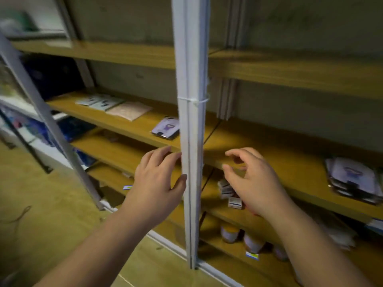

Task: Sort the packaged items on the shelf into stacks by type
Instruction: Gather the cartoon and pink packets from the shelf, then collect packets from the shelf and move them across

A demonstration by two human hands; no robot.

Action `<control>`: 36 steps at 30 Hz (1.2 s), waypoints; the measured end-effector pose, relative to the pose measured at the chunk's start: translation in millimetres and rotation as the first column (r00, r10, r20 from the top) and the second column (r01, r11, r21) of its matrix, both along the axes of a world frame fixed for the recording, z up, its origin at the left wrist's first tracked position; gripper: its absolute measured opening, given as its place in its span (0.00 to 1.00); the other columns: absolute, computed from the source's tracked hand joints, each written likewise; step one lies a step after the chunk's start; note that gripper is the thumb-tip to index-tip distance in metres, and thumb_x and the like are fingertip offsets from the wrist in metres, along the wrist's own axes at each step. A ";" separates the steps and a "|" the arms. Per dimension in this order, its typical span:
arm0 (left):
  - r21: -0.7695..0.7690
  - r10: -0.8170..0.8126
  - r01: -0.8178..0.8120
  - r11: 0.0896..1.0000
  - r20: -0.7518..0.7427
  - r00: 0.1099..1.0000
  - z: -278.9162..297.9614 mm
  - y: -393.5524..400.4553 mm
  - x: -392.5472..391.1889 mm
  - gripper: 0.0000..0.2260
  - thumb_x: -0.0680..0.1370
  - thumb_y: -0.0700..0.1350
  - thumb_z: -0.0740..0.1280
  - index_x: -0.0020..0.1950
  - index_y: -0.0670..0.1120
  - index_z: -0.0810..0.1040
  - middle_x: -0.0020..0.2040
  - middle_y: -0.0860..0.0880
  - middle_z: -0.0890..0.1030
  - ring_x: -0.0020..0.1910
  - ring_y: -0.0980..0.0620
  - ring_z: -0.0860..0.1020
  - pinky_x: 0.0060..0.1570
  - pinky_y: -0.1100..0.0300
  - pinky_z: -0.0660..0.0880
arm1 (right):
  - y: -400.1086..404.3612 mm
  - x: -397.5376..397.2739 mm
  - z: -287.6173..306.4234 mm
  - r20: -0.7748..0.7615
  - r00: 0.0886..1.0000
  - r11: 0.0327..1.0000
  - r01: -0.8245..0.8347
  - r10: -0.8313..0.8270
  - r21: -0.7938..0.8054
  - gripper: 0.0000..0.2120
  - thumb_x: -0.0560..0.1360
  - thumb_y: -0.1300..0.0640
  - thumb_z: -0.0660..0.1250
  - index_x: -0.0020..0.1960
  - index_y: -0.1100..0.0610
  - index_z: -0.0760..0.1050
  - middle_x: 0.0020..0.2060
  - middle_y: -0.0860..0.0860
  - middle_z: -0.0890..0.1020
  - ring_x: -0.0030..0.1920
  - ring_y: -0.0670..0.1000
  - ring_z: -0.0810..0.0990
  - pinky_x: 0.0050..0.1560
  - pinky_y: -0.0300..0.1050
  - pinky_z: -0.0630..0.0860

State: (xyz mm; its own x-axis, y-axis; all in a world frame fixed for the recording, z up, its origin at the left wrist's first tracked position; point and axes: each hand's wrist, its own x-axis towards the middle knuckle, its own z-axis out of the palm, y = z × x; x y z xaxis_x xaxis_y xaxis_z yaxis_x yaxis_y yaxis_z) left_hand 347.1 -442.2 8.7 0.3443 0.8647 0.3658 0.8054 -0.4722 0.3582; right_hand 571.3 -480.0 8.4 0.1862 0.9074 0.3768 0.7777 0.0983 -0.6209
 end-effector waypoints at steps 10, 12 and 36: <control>-0.077 0.137 -0.130 0.989 0.100 0.985 0.2 47.6 -143.4 0.28 0.77 0.59 0.60 0.76 0.54 0.66 0.76 0.54 0.65 0.76 0.53 0.57 0.74 0.46 0.61 | 79.7 -150.7 -1.3 0.058 0.984 0.986 -0.166 0.167 -0.026 0.16 0.77 0.46 0.65 0.64 0.45 0.75 0.57 0.38 0.75 0.57 0.36 0.71 0.60 0.40 0.73; -0.102 0.142 -0.129 0.986 0.130 0.981 -5.3 61.5 -155.4 0.28 0.77 0.60 0.60 0.77 0.56 0.65 0.76 0.56 0.64 0.76 0.55 0.55 0.74 0.48 0.61 | 97.2 -165.1 -3.4 0.064 0.980 0.982 -0.184 0.187 -0.046 0.16 0.77 0.45 0.64 0.65 0.43 0.74 0.58 0.37 0.74 0.60 0.38 0.72 0.61 0.41 0.73; -0.123 0.177 -0.164 0.979 0.097 0.979 -13.9 347.5 -251.3 0.28 0.76 0.60 0.59 0.76 0.56 0.65 0.76 0.56 0.65 0.75 0.57 0.56 0.68 0.57 0.57 | 383.2 -277.3 -14.6 0.048 0.967 0.967 -0.246 0.249 -0.062 0.14 0.76 0.49 0.66 0.62 0.48 0.77 0.57 0.44 0.77 0.59 0.46 0.74 0.60 0.45 0.74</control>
